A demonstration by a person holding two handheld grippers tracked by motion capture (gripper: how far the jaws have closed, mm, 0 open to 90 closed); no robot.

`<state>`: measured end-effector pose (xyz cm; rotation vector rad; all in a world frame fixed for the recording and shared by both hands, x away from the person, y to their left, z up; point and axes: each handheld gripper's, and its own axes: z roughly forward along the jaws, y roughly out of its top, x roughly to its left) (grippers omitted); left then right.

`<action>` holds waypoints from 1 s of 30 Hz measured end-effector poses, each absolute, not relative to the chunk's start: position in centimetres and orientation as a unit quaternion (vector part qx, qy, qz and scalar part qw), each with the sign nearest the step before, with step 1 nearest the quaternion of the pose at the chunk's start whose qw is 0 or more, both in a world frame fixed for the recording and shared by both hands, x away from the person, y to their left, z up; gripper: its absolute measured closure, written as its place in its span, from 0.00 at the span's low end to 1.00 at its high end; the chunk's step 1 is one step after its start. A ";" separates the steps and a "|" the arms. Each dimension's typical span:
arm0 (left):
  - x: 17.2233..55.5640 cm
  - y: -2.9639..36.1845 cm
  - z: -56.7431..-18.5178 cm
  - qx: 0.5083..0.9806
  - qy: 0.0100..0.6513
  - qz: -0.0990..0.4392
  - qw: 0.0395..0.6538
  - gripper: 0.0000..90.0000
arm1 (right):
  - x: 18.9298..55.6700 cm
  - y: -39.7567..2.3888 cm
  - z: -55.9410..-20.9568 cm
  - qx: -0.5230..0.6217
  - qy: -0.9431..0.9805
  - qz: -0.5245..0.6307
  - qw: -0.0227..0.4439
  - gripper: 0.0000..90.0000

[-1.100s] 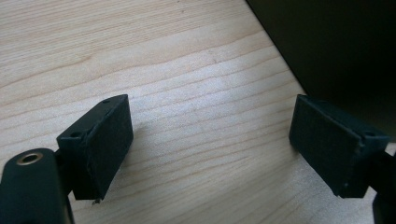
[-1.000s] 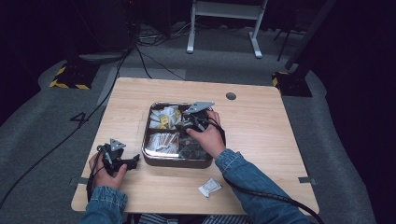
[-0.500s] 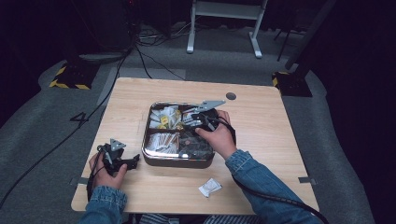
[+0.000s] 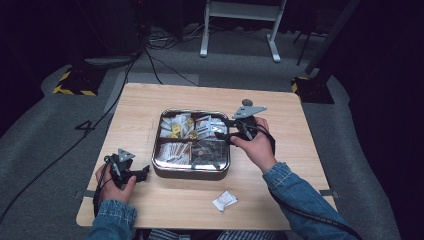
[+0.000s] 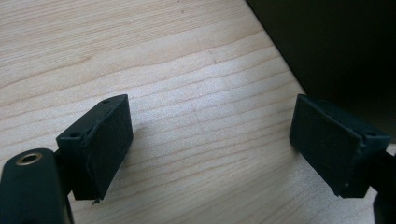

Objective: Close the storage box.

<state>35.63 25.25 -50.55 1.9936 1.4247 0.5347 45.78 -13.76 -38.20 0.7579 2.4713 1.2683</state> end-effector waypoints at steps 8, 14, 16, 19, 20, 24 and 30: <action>35.6 25.3 -50.5 0.755 0.540 0.203 0.311 0.15 | 45.5 -16.6 -37.8 0.273 0.849 0.432 0.136 0.42; 35.6 25.3 -50.5 0.756 0.539 0.203 0.311 0.15 | 45.0 -18.3 -37.9 0.281 0.848 0.429 0.135 0.41; 35.6 25.3 -50.5 0.755 0.540 0.203 0.311 0.15 | 44.9 -19.0 -38.1 0.286 0.845 0.430 0.135 0.40; 35.6 25.3 -50.5 0.755 0.540 0.203 0.311 0.15 | 44.8 -19.9 -38.3 0.291 0.842 0.434 0.133 0.39; 35.6 25.3 -50.5 0.755 0.540 0.203 0.311 0.15 | 44.8 -20.2 -38.4 0.294 0.841 0.435 0.133 0.38; 35.6 25.3 -50.5 0.756 0.540 0.203 0.311 0.15 | 44.7 -21.4 -38.8 0.303 0.836 0.437 0.135 0.37; 35.6 25.3 -50.5 0.755 0.540 0.203 0.311 0.15 | 44.3 -23.2 -39.6 0.311 0.832 0.437 0.143 0.33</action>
